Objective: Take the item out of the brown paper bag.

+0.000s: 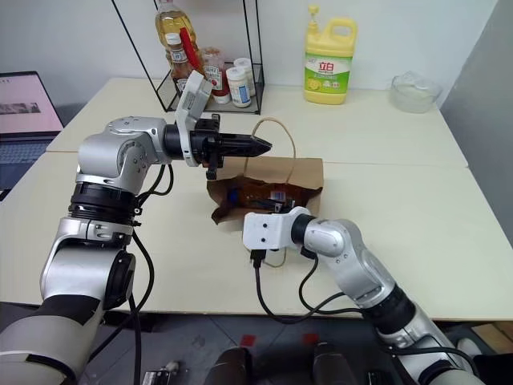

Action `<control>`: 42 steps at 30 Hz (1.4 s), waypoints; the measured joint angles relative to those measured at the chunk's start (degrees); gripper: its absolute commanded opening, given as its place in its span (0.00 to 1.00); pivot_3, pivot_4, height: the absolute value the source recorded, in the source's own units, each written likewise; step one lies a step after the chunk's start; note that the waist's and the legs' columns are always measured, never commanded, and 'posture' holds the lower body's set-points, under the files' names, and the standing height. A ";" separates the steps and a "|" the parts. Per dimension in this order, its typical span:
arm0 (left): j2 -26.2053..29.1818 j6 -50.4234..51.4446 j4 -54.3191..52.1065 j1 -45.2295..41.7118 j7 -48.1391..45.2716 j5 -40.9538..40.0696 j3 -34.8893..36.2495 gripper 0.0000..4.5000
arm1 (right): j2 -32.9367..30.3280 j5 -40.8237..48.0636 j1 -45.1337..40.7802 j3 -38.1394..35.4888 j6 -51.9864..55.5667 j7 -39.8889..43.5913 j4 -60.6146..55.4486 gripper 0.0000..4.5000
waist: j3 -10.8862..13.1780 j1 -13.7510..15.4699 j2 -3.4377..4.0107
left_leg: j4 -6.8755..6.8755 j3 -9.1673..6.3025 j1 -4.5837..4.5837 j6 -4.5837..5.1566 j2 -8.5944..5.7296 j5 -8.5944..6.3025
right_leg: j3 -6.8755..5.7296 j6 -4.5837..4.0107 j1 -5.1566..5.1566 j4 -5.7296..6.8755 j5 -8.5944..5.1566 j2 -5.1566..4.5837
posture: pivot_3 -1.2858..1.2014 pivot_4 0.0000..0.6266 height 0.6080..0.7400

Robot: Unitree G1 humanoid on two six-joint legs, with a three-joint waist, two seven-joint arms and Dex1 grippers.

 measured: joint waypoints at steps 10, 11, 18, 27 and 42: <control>0.02 0.09 0.13 -0.03 -0.95 0.00 0.00 0.00 | 5.27 -1.39 -6.54 0.09 5.33 -1.65 5.61 0.50 | 0.00 -0.16 0.00 | -0.01 -0.01 0.00 -0.01 0.00 0.00 | -0.01 0.00 -0.01 0.00 0.00 0.00 | 0.52 0.24 1.00; 0.04 0.09 0.13 -0.03 -0.96 0.01 0.00 0.00 | 5.24 -1.39 -6.96 0.11 5.52 -1.53 6.13 0.50 | 0.00 -0.15 0.00 | -0.01 -0.01 0.00 0.00 0.00 0.00 | -0.01 0.00 -0.01 0.00 0.00 0.00 | 0.52 0.24 1.00; 0.05 0.08 0.13 -0.48 -0.99 0.02 0.00 0.00 | 5.58 -2.82 -8.85 1.53 5.70 -1.83 12.24 0.76 | 0.00 -0.25 0.00 | -0.02 0.00 0.00 0.00 0.00 0.00 | -0.01 0.00 -0.02 0.00 0.00 0.00 | 0.52 0.24 1.00; 0.04 0.14 -0.04 -0.48 -0.97 0.02 -0.01 0.00 | 7.43 -6.35 -12.90 4.10 6.20 -2.30 17.00 0.99 | 0.00 -0.70 0.01 | -0.03 -0.03 0.00 -0.01 0.01 0.00 | -0.02 0.00 -0.04 0.01 0.00 0.00 | 0.52 0.24 1.00; -0.34 0.28 -1.65 -0.35 -0.87 -0.04 -0.02 0.00 | 13.20 -12.73 -21.58 8.07 9.07 -4.46 35.65 0.99 | 0.00 -1.53 0.01 | -0.05 -0.09 0.00 -0.01 0.01 0.01 | -0.07 0.00 -0.04 0.02 0.00 0.00 | 0.52 0.24 1.00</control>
